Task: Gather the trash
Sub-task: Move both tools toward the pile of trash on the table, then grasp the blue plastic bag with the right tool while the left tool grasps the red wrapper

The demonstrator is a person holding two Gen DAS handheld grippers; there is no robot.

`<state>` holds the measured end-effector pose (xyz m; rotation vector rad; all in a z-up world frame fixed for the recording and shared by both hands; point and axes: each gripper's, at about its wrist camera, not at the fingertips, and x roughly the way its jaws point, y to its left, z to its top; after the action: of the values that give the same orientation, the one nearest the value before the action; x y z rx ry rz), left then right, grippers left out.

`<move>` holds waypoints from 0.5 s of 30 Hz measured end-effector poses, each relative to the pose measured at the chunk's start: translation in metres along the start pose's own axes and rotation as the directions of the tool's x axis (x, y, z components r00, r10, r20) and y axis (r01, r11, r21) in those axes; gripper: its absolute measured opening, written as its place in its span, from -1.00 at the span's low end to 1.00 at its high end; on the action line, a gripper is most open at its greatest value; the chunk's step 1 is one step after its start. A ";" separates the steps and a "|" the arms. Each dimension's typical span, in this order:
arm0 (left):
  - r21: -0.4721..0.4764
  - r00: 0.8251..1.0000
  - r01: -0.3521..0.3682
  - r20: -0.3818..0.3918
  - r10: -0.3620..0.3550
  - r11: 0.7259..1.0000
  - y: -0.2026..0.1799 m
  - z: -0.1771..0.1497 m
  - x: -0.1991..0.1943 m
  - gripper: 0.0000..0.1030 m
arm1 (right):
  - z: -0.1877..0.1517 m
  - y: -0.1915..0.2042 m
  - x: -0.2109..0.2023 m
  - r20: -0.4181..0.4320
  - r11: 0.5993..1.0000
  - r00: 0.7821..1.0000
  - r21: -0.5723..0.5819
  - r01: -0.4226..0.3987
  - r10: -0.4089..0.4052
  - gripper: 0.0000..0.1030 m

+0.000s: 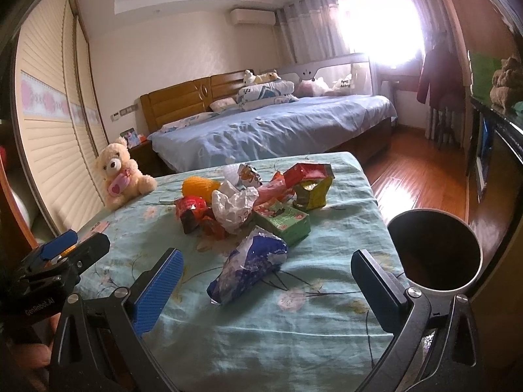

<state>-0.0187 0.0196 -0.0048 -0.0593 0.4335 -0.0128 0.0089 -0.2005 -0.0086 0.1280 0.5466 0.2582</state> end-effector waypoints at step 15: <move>-0.031 0.993 -0.003 -0.121 -0.001 1.000 0.017 -0.005 0.037 1.00 | -0.009 -0.001 0.041 -0.155 0.998 0.987 0.051 -0.038 0.045 0.98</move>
<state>0.0131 0.0355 -0.0261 -0.0892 0.5548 -0.0086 0.0381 -0.1895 -0.0368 0.1665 0.7063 0.2976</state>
